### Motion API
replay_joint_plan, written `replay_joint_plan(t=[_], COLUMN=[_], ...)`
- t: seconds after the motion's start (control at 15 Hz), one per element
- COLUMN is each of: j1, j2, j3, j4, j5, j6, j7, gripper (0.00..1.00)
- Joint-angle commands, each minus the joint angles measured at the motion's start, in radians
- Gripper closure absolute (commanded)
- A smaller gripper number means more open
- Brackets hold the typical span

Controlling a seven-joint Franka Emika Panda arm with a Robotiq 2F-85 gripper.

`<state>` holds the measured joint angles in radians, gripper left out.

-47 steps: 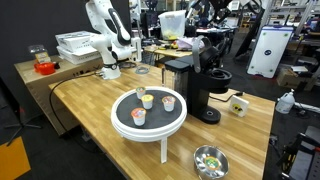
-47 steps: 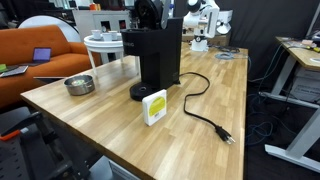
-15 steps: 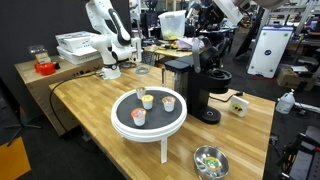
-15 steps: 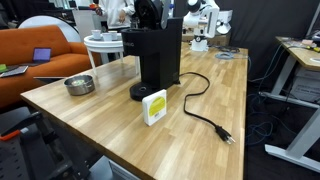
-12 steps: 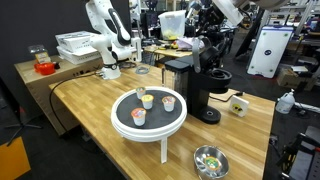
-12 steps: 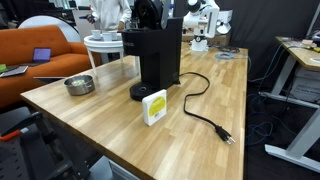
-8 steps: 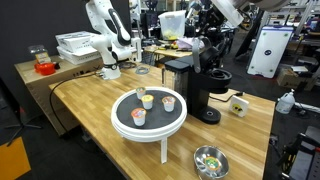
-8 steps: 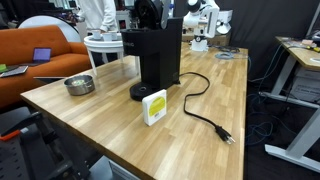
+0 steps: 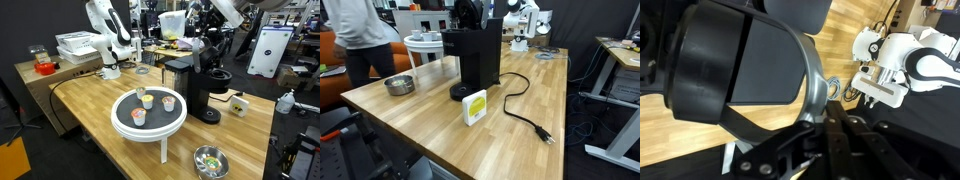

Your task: Close the coffee maker

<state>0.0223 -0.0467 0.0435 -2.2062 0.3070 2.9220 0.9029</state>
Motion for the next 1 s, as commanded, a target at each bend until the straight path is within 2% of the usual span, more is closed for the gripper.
replay_joint_plan(t=[0.0, 0.6, 0.93], j1=[-0.005, -0.007, -0.016], j2=[-0.029, -0.122, -0.166], j3=[-0.006, -0.015, -0.018], j4=[-0.033, -0.132, -0.201], j5=[0.016, 0.02, 0.045], j6=[-0.031, -0.041, -0.013], j7=[0.017, 0.044, 0.01], gripper=[1.0, 1.0, 1.0])
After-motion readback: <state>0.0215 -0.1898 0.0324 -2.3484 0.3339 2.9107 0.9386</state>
